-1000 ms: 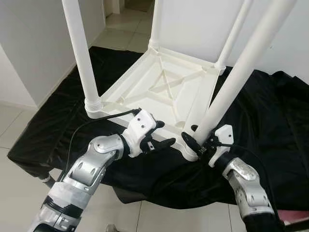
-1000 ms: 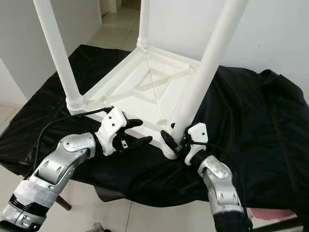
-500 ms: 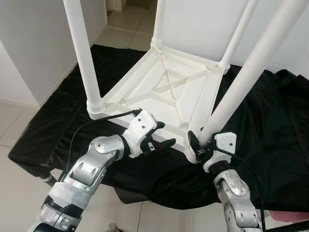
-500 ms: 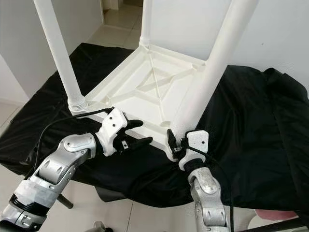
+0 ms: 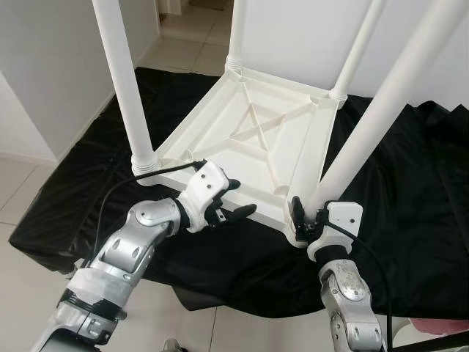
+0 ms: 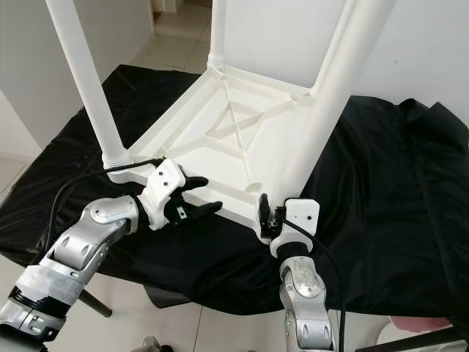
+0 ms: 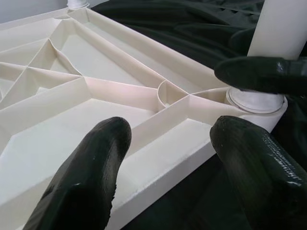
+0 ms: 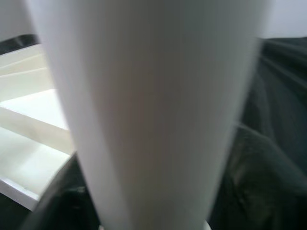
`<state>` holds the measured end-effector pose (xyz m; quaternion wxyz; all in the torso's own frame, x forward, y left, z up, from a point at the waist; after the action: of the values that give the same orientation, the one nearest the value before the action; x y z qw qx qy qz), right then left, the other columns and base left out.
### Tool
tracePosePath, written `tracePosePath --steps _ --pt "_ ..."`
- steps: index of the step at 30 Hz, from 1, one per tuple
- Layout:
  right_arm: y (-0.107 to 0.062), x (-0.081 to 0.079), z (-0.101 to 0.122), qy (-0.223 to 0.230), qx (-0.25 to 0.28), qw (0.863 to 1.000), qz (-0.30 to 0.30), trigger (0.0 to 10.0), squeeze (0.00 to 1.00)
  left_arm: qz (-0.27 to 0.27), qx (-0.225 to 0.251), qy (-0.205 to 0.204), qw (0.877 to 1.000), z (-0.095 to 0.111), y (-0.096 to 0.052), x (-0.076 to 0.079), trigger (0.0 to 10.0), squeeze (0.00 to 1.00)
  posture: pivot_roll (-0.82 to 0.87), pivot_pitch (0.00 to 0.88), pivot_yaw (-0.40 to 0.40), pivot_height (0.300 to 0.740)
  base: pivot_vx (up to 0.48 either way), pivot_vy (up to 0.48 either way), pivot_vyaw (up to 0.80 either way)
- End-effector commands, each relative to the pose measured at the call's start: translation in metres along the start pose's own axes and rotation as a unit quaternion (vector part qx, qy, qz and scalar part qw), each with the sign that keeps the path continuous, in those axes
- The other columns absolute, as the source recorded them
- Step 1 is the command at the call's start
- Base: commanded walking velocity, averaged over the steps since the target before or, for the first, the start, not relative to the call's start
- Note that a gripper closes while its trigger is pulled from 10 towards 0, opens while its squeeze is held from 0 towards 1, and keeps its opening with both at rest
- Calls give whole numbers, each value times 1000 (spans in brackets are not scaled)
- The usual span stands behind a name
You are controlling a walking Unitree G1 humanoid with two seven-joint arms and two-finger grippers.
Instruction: Building children table
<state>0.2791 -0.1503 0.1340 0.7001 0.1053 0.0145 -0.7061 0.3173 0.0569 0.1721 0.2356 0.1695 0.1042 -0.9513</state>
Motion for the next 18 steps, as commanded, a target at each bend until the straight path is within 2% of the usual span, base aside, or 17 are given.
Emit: tracePosePath --steps 1,7,8,9,16,18 --pt "-4 -1 3 10 4 1000 10 10000 1000 -28 1 9 1000 1 2 3 10000 0 -80 74 -20 740 0 0 0" --pt "-6 0 8 -17 9 1000 14 10000 1000 -28 -12 18 999 -5 0 -1 10000 0 -72 80 -27 740 0 0 0" --pt "-8 1 8 -25 9 1000 16 10000 357 -29 -17 19 999 -7 -1 -3 10000 0 -70 83 -29 740 0 0 0" --pt "-10 1 9 -30 8 999 17 10000 0 -30 -19 19 999 -9 -2 -4 10000 0 -70 83 -29 740 0 0 0" --pt "-17 1 9 -40 9 999 30 10000 0 -36 -28 21 999 -14 -4 -4 10000 0 -71 90 -26 740 0 0 0" --pt "-22 1 7 -42 5 998 40 10000 0 -45 -47 31 997 -23 -5 -4 10000 0 -71 91 -29 740 0 0 0"
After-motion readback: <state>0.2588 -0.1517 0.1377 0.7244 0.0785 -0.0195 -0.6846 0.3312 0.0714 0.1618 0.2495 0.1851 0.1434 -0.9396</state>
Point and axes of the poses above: a point about 5 cm out from each wrist's last joint towards the gripper, its own y axis pointing out of the wrist towards the gripper, its own z axis along the axis of the wrist's last joint, x = y × z, the point moved 3 cm from there along y, pointing out of the wrist towards the gripper, and after that the axes turned 7 degrees about y, right-handed, at the moved point
